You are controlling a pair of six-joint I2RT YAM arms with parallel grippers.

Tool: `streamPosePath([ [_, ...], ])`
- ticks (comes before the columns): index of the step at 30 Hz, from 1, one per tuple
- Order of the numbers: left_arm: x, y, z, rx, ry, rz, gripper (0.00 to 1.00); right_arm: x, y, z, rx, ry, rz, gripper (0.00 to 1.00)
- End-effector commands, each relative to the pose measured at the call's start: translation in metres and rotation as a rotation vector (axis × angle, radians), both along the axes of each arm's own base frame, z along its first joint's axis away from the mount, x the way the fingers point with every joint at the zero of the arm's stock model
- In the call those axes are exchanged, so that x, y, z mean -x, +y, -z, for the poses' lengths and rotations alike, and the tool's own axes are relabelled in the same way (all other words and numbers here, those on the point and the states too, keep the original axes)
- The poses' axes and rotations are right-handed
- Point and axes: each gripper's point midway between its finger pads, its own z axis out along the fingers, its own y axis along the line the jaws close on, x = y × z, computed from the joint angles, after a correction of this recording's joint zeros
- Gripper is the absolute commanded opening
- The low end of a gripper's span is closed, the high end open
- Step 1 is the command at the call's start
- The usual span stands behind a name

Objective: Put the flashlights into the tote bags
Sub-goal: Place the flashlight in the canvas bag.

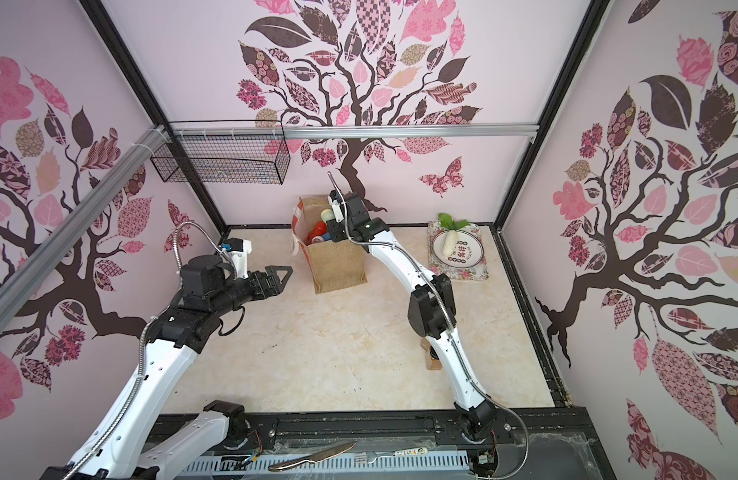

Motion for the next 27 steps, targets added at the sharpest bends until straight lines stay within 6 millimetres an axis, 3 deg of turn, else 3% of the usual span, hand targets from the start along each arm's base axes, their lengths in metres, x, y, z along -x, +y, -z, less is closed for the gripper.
streamPosePath([
  [1, -0.001, -0.001, 0.01, -0.009, 0.005, 0.006, 0.98, 0.001, -0.001, -0.041, -0.028, -0.086, 0.012, 0.68],
  [10, -0.003, -0.003, 0.009, -0.005, -0.003, 0.016, 0.98, 0.003, -0.009, -0.079, -0.04, -0.158, 0.043, 0.99],
  [18, -0.005, -0.005, 0.017, -0.025, 0.017, 0.031, 0.98, 0.027, -0.029, -0.126, -0.027, -0.219, 0.093, 1.0],
  [22, -0.005, -0.005, 0.021, -0.027, 0.027, 0.03, 0.98, 0.051, -0.048, -0.147, -0.055, -0.254, 0.129, 1.0],
  [27, -0.001, -0.01, 0.026, -0.014, 0.049, 0.065, 0.98, 0.091, -0.08, -0.154, -0.082, -0.26, 0.164, 1.0],
])
